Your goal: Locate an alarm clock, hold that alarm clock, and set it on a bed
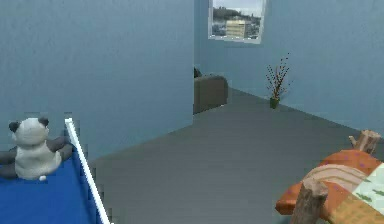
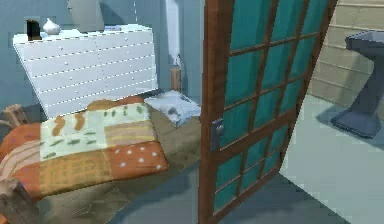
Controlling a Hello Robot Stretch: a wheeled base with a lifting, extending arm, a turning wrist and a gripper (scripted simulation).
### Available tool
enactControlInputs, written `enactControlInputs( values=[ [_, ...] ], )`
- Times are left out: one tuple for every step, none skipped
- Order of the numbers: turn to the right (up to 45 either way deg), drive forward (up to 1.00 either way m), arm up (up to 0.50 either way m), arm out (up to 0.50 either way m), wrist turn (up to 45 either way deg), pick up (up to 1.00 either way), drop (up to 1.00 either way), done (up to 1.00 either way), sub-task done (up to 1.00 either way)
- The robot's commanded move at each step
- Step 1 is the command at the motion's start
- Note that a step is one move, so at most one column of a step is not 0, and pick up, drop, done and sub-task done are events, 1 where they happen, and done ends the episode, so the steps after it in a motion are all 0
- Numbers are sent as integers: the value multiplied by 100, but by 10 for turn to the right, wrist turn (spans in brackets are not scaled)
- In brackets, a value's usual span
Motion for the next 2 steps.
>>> enactControlInputs(
  values=[
    [90,0,0,0,0,0,0,0,0],
    [30,0,0,0,0,0,0,0,0]
  ],
)
